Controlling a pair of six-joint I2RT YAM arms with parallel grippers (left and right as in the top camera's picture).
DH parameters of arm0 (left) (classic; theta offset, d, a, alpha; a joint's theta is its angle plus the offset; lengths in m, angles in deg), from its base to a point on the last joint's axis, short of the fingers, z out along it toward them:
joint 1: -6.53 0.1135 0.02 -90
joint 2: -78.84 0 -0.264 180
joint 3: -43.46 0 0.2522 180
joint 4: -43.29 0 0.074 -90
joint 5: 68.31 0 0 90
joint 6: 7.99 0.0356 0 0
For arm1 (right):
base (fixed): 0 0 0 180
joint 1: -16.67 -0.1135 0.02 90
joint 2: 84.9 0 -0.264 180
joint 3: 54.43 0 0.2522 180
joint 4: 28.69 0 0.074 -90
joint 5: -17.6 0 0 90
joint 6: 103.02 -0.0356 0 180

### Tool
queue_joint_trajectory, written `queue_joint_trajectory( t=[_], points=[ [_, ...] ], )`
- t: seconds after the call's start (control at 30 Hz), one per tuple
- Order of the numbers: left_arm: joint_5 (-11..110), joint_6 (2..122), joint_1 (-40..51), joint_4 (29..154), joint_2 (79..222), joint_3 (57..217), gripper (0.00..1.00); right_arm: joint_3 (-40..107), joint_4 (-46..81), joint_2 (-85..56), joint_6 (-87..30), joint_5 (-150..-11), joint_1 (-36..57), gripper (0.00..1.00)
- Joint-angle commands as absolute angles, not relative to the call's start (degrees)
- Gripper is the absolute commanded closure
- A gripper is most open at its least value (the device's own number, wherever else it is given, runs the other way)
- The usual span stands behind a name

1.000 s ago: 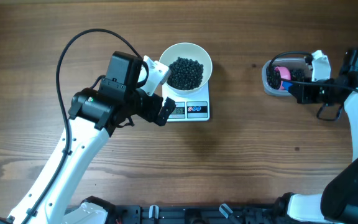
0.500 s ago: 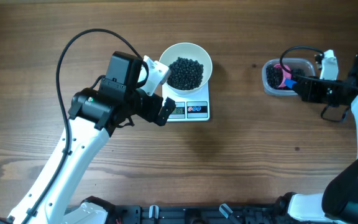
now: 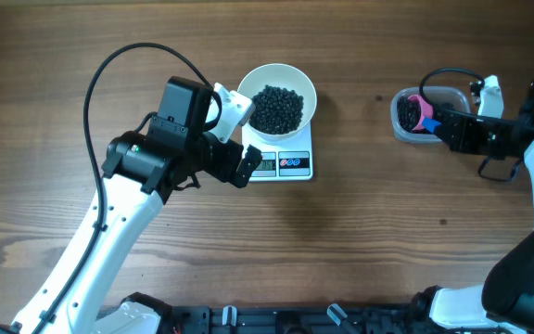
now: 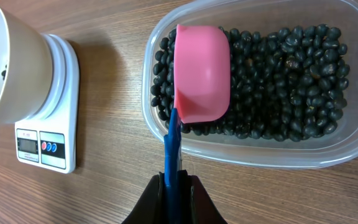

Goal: Scoop item into bowl and weigh 150g on scale
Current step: 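Push the pink scoop through the beans with the right gripper, then lift the filled scoop out of the tub with the right gripper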

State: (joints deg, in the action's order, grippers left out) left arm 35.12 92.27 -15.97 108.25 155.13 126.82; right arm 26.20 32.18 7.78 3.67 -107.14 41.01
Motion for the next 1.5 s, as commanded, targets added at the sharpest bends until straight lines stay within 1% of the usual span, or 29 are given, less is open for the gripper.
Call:
queue_joint_trajectory(
  t=[0.0, 0.23, 0.43, 0.7, 1.0, 1.13, 1.3, 1.47],
  points=[
    [36.0, 93.2, -16.2, 108.1, 154.9, 127.7, 0.00, 26.3, 32.0, 9.4, 3.2, -112.0, 42.1, 0.96],
    [36.0, 93.2, -16.2, 108.1, 154.9, 127.7, 0.00, 26.3, 32.3, 9.4, 1.8, -113.5, 46.8, 0.96],
    [36.0, 93.2, -16.2, 108.1, 154.9, 127.7, 0.00, 26.3, 32.7, 9.4, 1.7, -119.7, 48.8, 0.96],
    [36.0, 93.2, -16.2, 108.1, 154.9, 127.7, 0.00, 26.3, 32.5, 9.4, -7.2, -122.1, 51.9, 0.96],
    [36.0, 93.2, -16.2, 108.1, 154.9, 127.7, 0.00, 26.3, 33.8, 9.4, -12.2, -132.0, 57.1, 0.96],
    [36.0, 93.2, -16.2, 108.1, 154.9, 127.7, 0.00, 26.3, 33.8, 9.4, -12.2, -140.9, 58.9, 0.96],
    [36.0, 93.2, -16.2, 108.1, 154.9, 127.7, 0.00, 26.3, 33.9, 9.4, -15.2, -148.5, 59.0, 0.96],
    [36.0, 93.2, -16.2, 108.1, 154.9, 127.7, 0.00, 26.3, 34.0, 9.4, -19.2, -150.9, 57.3, 0.96]
  ],
)
